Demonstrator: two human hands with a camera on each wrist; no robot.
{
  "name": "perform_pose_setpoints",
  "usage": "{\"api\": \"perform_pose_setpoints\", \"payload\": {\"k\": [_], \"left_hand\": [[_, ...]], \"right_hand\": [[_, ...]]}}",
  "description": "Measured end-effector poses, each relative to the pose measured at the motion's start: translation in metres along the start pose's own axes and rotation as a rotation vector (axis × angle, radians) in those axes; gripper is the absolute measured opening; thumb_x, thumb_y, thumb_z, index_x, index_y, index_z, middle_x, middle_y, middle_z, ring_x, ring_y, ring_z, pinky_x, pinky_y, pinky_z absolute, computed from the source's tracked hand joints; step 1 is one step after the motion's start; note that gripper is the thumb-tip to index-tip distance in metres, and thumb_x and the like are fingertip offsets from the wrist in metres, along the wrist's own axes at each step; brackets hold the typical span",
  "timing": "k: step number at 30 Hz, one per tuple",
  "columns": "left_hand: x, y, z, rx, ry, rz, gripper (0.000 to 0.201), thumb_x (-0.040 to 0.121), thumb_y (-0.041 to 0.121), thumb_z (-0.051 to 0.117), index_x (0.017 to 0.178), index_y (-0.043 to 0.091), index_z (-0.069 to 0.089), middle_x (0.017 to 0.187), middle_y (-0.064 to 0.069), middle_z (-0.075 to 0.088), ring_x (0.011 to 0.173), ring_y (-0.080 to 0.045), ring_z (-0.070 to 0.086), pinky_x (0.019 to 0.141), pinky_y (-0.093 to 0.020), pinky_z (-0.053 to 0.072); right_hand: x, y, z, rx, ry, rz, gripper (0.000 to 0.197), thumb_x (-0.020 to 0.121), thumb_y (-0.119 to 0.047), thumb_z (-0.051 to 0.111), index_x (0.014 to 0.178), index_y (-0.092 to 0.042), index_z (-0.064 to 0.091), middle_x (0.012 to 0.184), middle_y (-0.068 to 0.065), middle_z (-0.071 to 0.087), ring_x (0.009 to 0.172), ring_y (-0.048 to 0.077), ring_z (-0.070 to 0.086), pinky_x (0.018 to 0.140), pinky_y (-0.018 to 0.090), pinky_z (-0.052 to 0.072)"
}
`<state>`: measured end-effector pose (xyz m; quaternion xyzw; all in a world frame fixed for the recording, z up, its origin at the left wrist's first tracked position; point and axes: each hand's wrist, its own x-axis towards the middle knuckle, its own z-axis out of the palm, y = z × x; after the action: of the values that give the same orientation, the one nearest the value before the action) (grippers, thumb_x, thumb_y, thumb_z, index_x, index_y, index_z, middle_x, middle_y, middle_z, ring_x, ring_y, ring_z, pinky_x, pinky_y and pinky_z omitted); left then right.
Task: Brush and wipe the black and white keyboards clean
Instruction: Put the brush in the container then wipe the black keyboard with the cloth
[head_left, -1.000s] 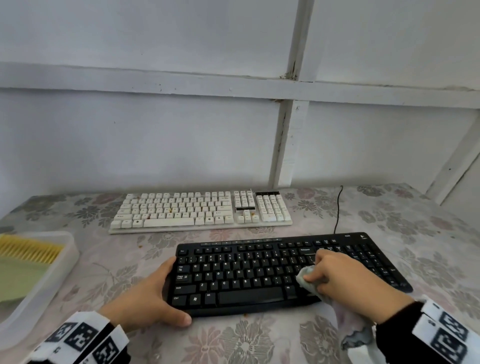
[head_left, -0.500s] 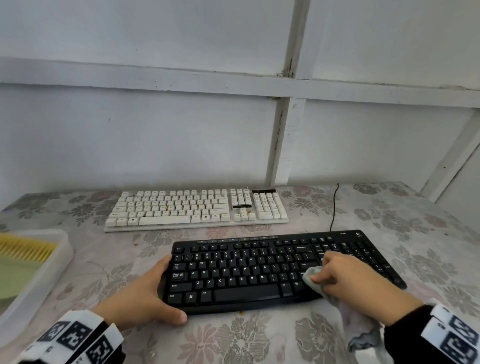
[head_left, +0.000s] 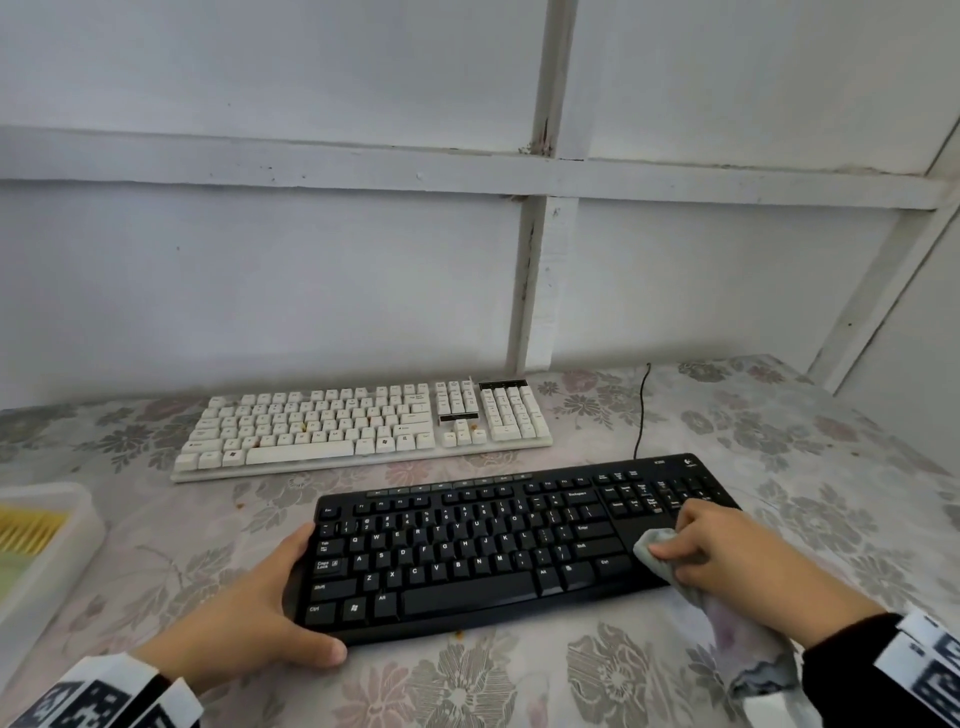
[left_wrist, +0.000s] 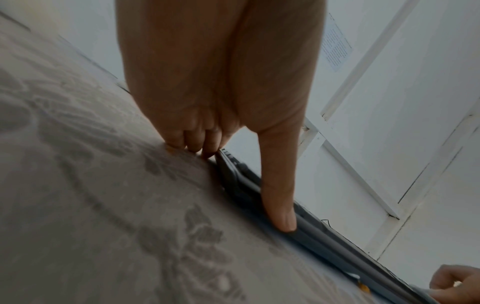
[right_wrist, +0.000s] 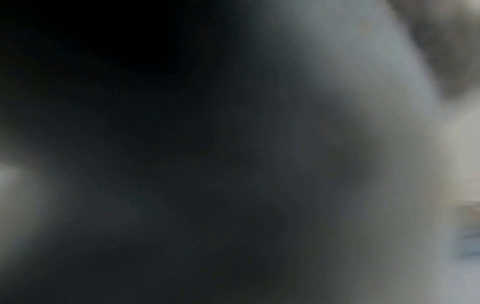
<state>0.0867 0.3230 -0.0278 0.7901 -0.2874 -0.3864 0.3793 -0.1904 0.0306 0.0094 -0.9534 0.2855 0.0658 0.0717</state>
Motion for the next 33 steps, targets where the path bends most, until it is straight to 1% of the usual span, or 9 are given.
{"api": "perform_pose_setpoints", "payload": {"k": [3, 6, 10, 13, 15, 21, 25, 30, 33], "left_hand": [[0.001, -0.003, -0.002, -0.041, -0.032, 0.018, 0.127, 0.028, 0.032, 0.095, 0.132, 0.043, 0.023, 0.11, 0.026, 0.052, 0.092, 0.011, 0.054, 0.067, -0.003, 0.039], [0.003, -0.007, -0.003, -0.039, -0.026, 0.027, 0.126, 0.036, 0.025, 0.095, 0.138, 0.04, 0.022, 0.112, 0.027, 0.05, 0.096, 0.01, 0.053, 0.071, -0.005, 0.038], [0.005, -0.011, -0.004, -0.027, -0.033, 0.049, 0.131, 0.029, 0.032, 0.09, 0.14, 0.04, 0.021, 0.115, 0.027, 0.052, 0.101, 0.008, 0.055, 0.077, -0.009, 0.04], [0.005, -0.012, -0.005, -0.041, -0.042, 0.073, 0.126, 0.028, 0.032, 0.092, 0.135, 0.044, 0.025, 0.117, 0.025, 0.055, 0.101, 0.008, 0.057, 0.08, -0.01, 0.042], [0.004, -0.012, -0.006, -0.052, -0.053, 0.085, 0.129, 0.022, 0.038, 0.095, 0.132, 0.047, 0.027, 0.12, 0.023, 0.057, 0.103, 0.006, 0.059, 0.084, -0.015, 0.044], [0.003, -0.011, -0.006, -0.063, -0.077, 0.069, 0.142, 0.012, 0.046, 0.092, 0.136, 0.041, 0.024, 0.118, 0.024, 0.053, 0.101, 0.006, 0.057, 0.078, -0.01, 0.043], [0.004, -0.013, -0.006, -0.042, -0.073, 0.069, 0.145, 0.014, 0.046, 0.093, 0.141, 0.038, 0.022, 0.12, 0.023, 0.053, 0.104, 0.004, 0.057, 0.081, -0.012, 0.043], [0.003, -0.01, -0.005, -0.049, -0.068, 0.096, 0.133, 0.014, 0.048, 0.092, 0.131, 0.046, 0.028, 0.117, 0.025, 0.055, 0.101, 0.008, 0.058, 0.082, -0.012, 0.043], [0.003, -0.013, -0.006, -0.027, -0.066, 0.083, 0.135, 0.017, 0.046, 0.093, 0.134, 0.045, 0.026, 0.118, 0.024, 0.057, 0.102, 0.005, 0.059, 0.084, -0.015, 0.044]], "right_hand": [[-0.005, 0.014, -0.005, -0.02, -0.018, 0.056, 0.013, 0.089, -0.027, 0.06, 0.086, -0.028, 0.072, 0.082, -0.013, 0.04, 0.075, 0.002, 0.046, 0.062, 0.013, 0.031], [-0.009, 0.032, -0.01, 0.025, 0.022, 0.177, 0.015, 0.086, -0.019, 0.062, 0.074, -0.026, 0.068, 0.08, -0.01, 0.043, 0.069, -0.001, 0.043, 0.059, 0.013, 0.032], [-0.012, 0.045, -0.008, 0.001, 0.083, 0.247, 0.016, 0.087, -0.017, 0.058, 0.088, -0.009, 0.071, 0.078, -0.007, 0.04, 0.063, 0.002, 0.039, 0.056, 0.016, 0.029], [-0.013, 0.023, -0.012, 0.06, 0.062, 0.138, 0.014, 0.091, -0.028, 0.059, 0.084, -0.03, 0.071, 0.088, -0.009, 0.048, 0.074, 0.001, 0.047, 0.063, 0.014, 0.035], [-0.012, 0.009, -0.01, 0.111, 0.01, 0.047, 0.015, 0.09, -0.03, 0.06, 0.096, -0.037, 0.072, 0.093, -0.013, 0.048, 0.08, -0.001, 0.048, 0.068, 0.012, 0.036], [-0.013, 0.028, -0.003, 0.018, 0.0, 0.127, 0.017, 0.089, -0.023, 0.06, 0.092, -0.03, 0.075, 0.089, -0.008, 0.048, 0.076, 0.002, 0.047, 0.063, 0.014, 0.034], [-0.019, 0.05, -0.007, 0.02, 0.053, 0.228, 0.019, 0.09, -0.021, 0.059, 0.092, -0.027, 0.076, 0.08, -0.01, 0.044, 0.071, 0.002, 0.044, 0.061, 0.012, 0.032], [-0.013, 0.037, -0.009, 0.018, 0.07, 0.145, 0.017, 0.09, -0.029, 0.059, 0.086, -0.035, 0.074, 0.088, -0.011, 0.048, 0.076, 0.0, 0.048, 0.064, 0.014, 0.034], [-0.012, 0.03, -0.005, 0.093, 0.004, 0.095, 0.017, 0.09, -0.03, 0.061, 0.097, -0.041, 0.071, 0.093, -0.013, 0.049, 0.079, 0.0, 0.049, 0.065, 0.013, 0.035]]}}
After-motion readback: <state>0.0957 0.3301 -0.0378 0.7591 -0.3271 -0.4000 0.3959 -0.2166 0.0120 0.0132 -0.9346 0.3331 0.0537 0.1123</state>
